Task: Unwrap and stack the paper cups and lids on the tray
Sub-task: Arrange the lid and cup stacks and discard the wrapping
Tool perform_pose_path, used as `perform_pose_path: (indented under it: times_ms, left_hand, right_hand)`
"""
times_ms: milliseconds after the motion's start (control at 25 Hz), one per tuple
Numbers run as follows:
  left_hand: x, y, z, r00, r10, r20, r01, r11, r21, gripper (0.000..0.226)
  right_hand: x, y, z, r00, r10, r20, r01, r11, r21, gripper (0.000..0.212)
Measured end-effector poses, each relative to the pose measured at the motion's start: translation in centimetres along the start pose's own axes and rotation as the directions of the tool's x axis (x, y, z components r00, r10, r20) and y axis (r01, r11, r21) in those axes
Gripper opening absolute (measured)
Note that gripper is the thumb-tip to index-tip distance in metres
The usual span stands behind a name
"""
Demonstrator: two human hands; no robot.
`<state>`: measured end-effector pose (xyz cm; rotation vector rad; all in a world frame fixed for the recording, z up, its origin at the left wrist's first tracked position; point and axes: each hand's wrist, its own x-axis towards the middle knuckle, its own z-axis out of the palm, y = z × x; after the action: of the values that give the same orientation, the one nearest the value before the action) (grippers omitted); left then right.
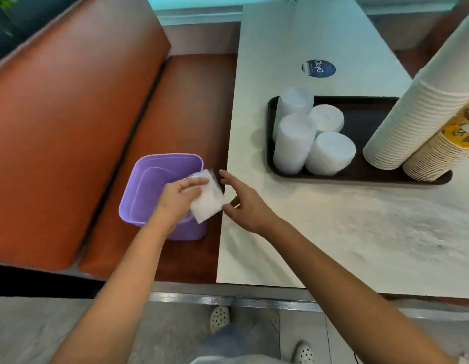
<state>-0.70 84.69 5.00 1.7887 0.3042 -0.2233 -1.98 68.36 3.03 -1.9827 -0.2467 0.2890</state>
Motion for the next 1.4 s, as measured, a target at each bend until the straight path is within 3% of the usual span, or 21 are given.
perform_pose_path:
  times_ms: [80,160,240,360,480,600,680,760,800,880,960,1040,1160,1280,1400]
  left_hand:
    - [3.7,-1.6,-3.8,0.988,-0.041,-0.148,0.045,0.999,0.022,0.039]
    - [8.1,-4.5,-7.3,0.980,-0.080,-0.182,0.122,0.964,0.235,0.042]
    - [12.1,-7.5,-9.3,0.973,-0.195,-0.120,0.229,0.850,0.475,0.039]
    - [15.2,-10.6,-8.8,0.927,-0.374,0.024,0.296,0.769,0.566,0.031]
    - [17.0,-12.9,-7.8,0.822,-0.555,0.128,0.429,0.751,0.501,0.023]
    - [18.4,-15.4,-7.4,0.666,-0.723,0.182,0.502,0.615,0.607,0.011]
    - [18.9,-16.5,-7.3,0.592,-0.795,0.135,0.518,0.504,0.691,0.032]
    - [19.1,-16.6,-6.9,0.573,-0.816,0.083,0.496,0.426,0.757,0.047]
    - [19.0,-16.2,-6.8,0.583,-0.811,0.053,0.459,0.383,0.802,0.053]
    - [19.2,-15.0,-6.8,0.689,-0.724,0.035,0.265,0.297,0.917,0.057]
    - [19.1,-12.2,-6.6,0.790,-0.612,0.046,0.177,0.299,0.938,0.047]
    - [18.4,-9.0,-6.4,0.872,-0.487,0.046,0.172,0.394,0.903,0.036]
    - [14.3,-3.2,-5.0,0.983,-0.169,0.073,0.049,0.622,0.782,0.021]
    - [7.7,1.9,-0.8,0.990,0.125,0.062,-0.137,0.779,0.612,0.020]
    - [3.4,2.8,4.3,0.972,0.151,0.178,-0.226,0.801,0.554,0.026]
  right_hand:
    - [2.7,-0.1,3.2,0.999,0.043,-0.021,-0.044,0.999,-0.031,0.060]
    - [5.2,0.0,5.8,0.992,0.122,-0.021,-0.123,0.991,-0.049,0.055]
    - [7.4,0.1,7.6,0.967,0.249,-0.043,-0.250,0.968,-0.025,0.060]
    - [9.6,0.8,9.5,0.903,0.426,-0.059,-0.429,0.901,-0.063,0.068]
    - [11.4,1.6,11.2,0.840,0.543,0.013,-0.538,0.835,-0.114,0.060]
    - [11.8,2.2,12.4,0.803,0.594,0.053,-0.586,0.803,-0.110,0.050]
    - [11.7,2.5,12.7,0.788,0.614,0.044,-0.611,0.788,-0.074,0.050]
    - [12.0,2.9,12.7,0.771,0.637,0.026,-0.636,0.771,-0.038,0.045]
    - [12.0,2.9,12.7,0.761,0.648,0.027,-0.647,0.761,-0.047,0.041]
    - [11.6,2.3,12.7,0.775,0.632,0.025,-0.627,0.773,-0.097,0.038]
    - [11.0,1.0,12.4,0.835,0.550,-0.017,-0.547,0.827,-0.128,0.043]
    - [10.2,-0.4,11.3,0.899,0.431,-0.079,-0.437,0.890,-0.127,0.048]
    - [8.2,-2.0,7.1,0.954,0.257,-0.153,-0.281,0.946,-0.164,0.040]
    - [4.3,-1.5,1.4,0.966,0.099,-0.240,-0.165,0.949,-0.271,0.036]
    - [0.0,1.1,-3.4,0.937,0.114,-0.329,-0.214,0.934,-0.286,0.036]
